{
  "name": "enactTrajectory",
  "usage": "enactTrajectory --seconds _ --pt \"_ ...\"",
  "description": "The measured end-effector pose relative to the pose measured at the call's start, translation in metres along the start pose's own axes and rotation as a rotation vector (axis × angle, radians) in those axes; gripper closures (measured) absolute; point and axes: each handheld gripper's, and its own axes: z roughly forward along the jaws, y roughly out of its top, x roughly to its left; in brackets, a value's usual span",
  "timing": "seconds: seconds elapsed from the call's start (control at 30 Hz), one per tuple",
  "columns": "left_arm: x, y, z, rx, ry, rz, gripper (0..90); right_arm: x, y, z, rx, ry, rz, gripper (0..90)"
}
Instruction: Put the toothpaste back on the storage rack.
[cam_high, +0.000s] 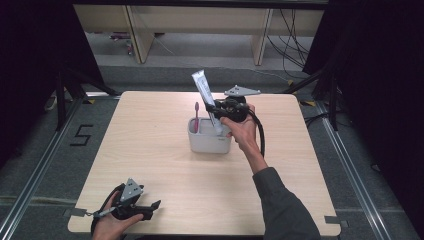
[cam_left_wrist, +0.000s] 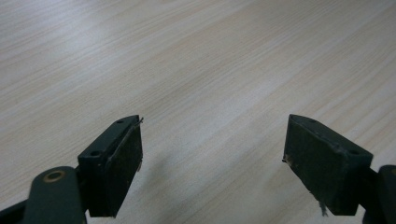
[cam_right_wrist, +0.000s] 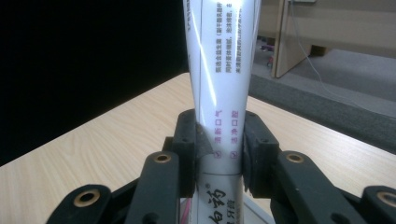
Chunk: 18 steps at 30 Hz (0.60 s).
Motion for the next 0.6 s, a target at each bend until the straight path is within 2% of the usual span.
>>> enactTrajectory --seconds 0.07,0.1,0.13,0.17,0.27,0.3,0.33,0.43,0.47,0.6 --pt "0.000 0.000 0.000 -0.002 -0.001 0.008 18.8 -0.003 -0.001 0.002 -0.004 -0.001 -0.015 71.1" --pt "0.000 0.000 0.000 -0.001 0.001 0.006 18.8 -0.003 -0.001 0.003 -0.015 -0.001 -0.011 71.1" --pt "0.001 0.000 0.000 0.015 0.000 0.021 18.8 -0.002 -0.001 0.003 -0.004 -0.002 0.007 71.1" --pt "0.001 0.000 -0.001 0.024 0.002 0.025 18.8 -0.002 -0.002 0.005 -0.009 -0.005 0.001 71.1" --pt "0.001 0.000 0.000 0.022 -0.002 0.030 18.9 -0.002 -0.003 0.007 -0.006 0.000 0.015 71.0" --pt "-0.001 -0.001 0.001 0.002 0.003 0.008 18.8 -0.004 -0.003 0.009 -0.015 -0.011 -0.007 71.0" --pt "-0.001 -0.001 0.001 0.003 0.003 0.008 18.8 -0.003 -0.004 0.010 -0.012 -0.008 0.014 71.0" --pt "-0.001 -0.001 0.001 0.003 0.002 0.007 18.8 -0.004 -0.005 0.011 -0.008 -0.017 0.024 70.9" --pt "-0.001 -0.001 0.001 0.003 0.002 0.005 18.8 -0.005 -0.006 0.012 -0.014 -0.015 0.009 70.9" --pt "-0.001 -0.001 0.001 0.004 -0.004 0.007 18.8 -0.005 -0.008 0.015 0.000 -0.012 0.014 70.8"
